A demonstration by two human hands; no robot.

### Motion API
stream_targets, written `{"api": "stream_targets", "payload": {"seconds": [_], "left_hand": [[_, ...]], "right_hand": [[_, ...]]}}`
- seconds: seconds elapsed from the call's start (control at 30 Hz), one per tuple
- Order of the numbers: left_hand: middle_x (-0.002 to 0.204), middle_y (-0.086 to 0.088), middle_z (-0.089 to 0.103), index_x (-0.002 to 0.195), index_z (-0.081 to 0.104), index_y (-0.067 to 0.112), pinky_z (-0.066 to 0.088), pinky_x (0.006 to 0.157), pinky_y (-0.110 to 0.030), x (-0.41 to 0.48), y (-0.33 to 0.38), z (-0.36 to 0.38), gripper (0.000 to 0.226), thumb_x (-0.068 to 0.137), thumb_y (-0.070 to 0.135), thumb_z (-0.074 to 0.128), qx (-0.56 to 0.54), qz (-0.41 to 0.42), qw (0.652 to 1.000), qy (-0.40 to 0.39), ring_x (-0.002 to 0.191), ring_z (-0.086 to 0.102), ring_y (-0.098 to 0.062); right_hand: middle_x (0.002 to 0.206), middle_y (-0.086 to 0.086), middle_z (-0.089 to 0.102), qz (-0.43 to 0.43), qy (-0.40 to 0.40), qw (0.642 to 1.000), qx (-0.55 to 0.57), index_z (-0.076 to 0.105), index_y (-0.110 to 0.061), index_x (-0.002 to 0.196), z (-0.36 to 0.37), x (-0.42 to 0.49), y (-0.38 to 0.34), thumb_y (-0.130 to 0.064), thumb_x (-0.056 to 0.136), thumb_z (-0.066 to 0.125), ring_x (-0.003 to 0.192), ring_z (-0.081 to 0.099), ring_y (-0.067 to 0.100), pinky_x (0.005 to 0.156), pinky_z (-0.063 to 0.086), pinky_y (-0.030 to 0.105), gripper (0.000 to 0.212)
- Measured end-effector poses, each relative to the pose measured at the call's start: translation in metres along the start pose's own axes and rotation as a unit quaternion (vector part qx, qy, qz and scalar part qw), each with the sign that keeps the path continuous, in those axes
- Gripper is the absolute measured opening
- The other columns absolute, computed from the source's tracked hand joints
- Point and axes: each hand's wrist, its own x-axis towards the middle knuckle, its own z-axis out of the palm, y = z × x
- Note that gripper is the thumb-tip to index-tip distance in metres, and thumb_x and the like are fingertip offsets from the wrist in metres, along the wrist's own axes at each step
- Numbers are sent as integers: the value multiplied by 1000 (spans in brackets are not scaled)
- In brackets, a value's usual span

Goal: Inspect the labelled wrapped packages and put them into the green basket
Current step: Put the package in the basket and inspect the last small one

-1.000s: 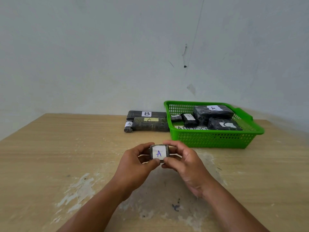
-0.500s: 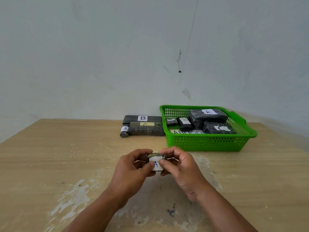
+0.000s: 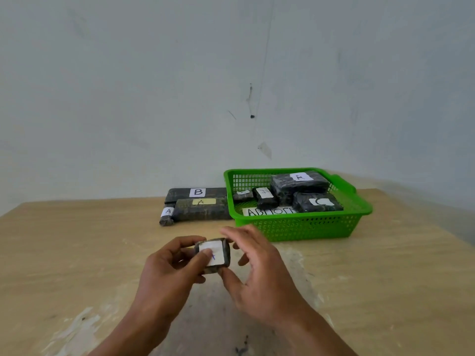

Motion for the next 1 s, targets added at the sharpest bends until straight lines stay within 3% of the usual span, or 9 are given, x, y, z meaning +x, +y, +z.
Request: {"api": "stream_targets", "payload": {"seconds": [0.1, 0.2, 0.27, 0.37, 0.47, 0.6, 0.8, 0.9, 1.0], "left_hand": [[88, -4, 81, 102, 76, 20, 56, 68, -34, 7, 8, 7, 14, 90, 14, 76, 7, 5, 1000, -22, 74, 75, -17], [93, -5, 81, 108, 74, 20, 60, 75, -39, 17, 17, 13, 14, 96, 19, 67, 0, 19, 998, -68, 86, 77, -22], [98, -3, 81, 113, 72, 22, 60, 79, -40, 30, 23, 16, 18, 101, 17, 60, 2, 54, 996, -75, 92, 77, -20], [114, 10, 76, 128, 65, 27, 56, 87, -30, 56, 26, 24, 30, 100, 18, 63, 166, 172, 971, -26, 101, 71, -8], [135, 9, 65, 140, 60, 23, 53, 98, -32, 77, 24, 43, 43, 97, 27, 65, 332, 261, 906, -22, 116, 64, -11], [145, 5, 58, 140, 60, 14, 44, 109, -28, 98, 9, 66, 44, 99, 30, 60, 367, 253, 894, -48, 126, 59, -13], [138, 6, 63, 131, 68, 12, 41, 100, -19, 104, -9, 74, 51, 91, 39, 51, 347, 258, 902, -11, 120, 61, -8], [137, 13, 62, 133, 66, 17, 41, 97, -18, 102, -15, 75, 55, 91, 46, 45, 327, 272, 905, -8, 114, 53, 5], [138, 16, 60, 136, 64, 20, 44, 96, -21, 103, -21, 76, 61, 92, 52, 37, 310, 275, 910, -9, 114, 53, 5]], "right_hand": [[126, -17, 51, 2, 8, 1000, -10, 60, -29, 141, -8, 4, 0, -20, 86, 73, 116, 49, -3, 88, 45, 9, 57], [119, -12, 53, 16, 8, 1000, -11, 64, -27, 130, -24, 16, 0, -17, 83, 73, 109, 54, 2, 83, 52, 18, 49], [119, -8, 56, 1, 18, 999, -37, 66, -20, 124, -38, 31, 5, -14, 80, 76, 106, 57, 4, 87, 52, 19, 46], [120, -5, 62, 16, 53, 997, -54, 66, -19, 124, -69, 66, 27, -10, 82, 80, 106, 63, 6, 94, 53, 19, 46], [122, -6, 64, 136, 66, 987, -53, 65, -23, 130, -92, 109, 55, -10, 87, 80, 107, 66, 6, 91, 54, 15, 47], [133, 4, 63, 202, -28, 970, -132, 61, -18, 135, -84, 153, 89, -10, 88, 78, 119, 63, 22, 105, 53, 37, 51], [134, 10, 62, 184, -161, 943, -225, 67, -11, 128, -44, 190, 113, -10, 86, 79, 118, 62, 28, 98, 53, 36, 44], [134, 11, 66, 184, -214, 921, -269, 66, -10, 132, -29, 198, 127, -14, 85, 80, 121, 64, 32, 102, 54, 40, 49], [142, 10, 61, 183, -237, 908, -292, 62, -13, 139, -22, 201, 138, -25, 88, 82, 131, 58, 33, 109, 48, 41, 56]]}}
